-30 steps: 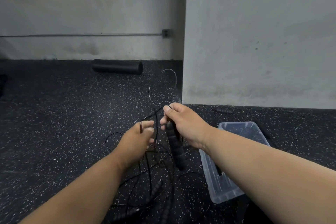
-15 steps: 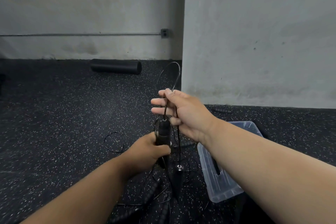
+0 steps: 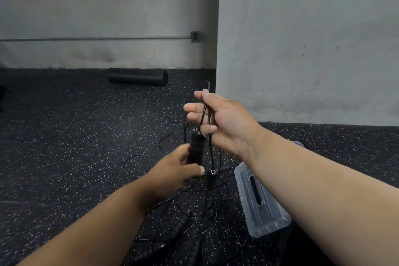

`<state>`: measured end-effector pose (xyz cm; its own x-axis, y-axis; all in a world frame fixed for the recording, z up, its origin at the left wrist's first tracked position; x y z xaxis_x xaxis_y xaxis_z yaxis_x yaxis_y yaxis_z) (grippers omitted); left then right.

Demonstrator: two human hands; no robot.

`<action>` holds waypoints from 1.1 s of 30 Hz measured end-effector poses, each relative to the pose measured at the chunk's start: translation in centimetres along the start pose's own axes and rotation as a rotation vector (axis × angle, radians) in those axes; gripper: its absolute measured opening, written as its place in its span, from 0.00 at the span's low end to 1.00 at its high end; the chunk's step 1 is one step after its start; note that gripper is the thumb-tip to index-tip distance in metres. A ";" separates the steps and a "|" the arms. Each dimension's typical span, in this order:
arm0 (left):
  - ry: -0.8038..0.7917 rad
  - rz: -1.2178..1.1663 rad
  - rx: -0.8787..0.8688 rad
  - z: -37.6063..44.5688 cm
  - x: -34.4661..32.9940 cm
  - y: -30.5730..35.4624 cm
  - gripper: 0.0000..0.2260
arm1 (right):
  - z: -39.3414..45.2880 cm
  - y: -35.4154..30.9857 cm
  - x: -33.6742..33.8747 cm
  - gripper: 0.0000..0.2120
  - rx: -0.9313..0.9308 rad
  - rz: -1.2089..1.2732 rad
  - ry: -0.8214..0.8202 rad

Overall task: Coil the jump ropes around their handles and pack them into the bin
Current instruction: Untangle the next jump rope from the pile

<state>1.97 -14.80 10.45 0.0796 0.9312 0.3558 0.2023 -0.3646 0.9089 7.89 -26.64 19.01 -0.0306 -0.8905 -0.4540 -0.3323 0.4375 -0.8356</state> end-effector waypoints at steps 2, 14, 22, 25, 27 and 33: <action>-0.070 -0.045 -0.006 -0.5 -1.4 -0.2 0.16 | 0.0 -0.2 -0.3 0.09 -0.019 0.042 -0.007; -0.291 -0.432 0.117 -0.9 -3.7 -0.7 0.15 | 1.5 -0.3 0.7 0.06 -0.174 0.159 0.013; -0.173 -0.854 0.145 -0.3 -2.2 1.8 0.08 | 3.7 -3.3 4.1 0.14 -0.066 -0.367 -0.117; -0.101 -1.019 0.156 0.2 -0.5 3.7 0.06 | 2.9 -0.8 5.1 0.22 -0.082 -0.546 -0.211; -0.049 -1.112 0.181 0.7 0.4 4.3 0.06 | 1.1 2.3 4.7 0.21 -0.158 -0.645 -0.385; 0.057 -1.125 0.210 1.9 1.6 3.7 0.10 | -2.5 9.5 4.9 0.11 -0.230 -0.917 -0.583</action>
<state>4.69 -14.62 13.96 -0.2926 0.7267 -0.6216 0.2903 0.6869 0.6663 2.19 -27.17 9.58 0.7444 -0.6429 0.1803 -0.1710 -0.4446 -0.8793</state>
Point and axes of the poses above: each hand's wrist, its own z-axis towards the middle knuckle, its own x-axis out of the back of the hand, y = z × x, the point moved 7 cm from there along z, towards the middle knuckle, and after that the axes turned 13 degrees about y, right-handed, at the moved point
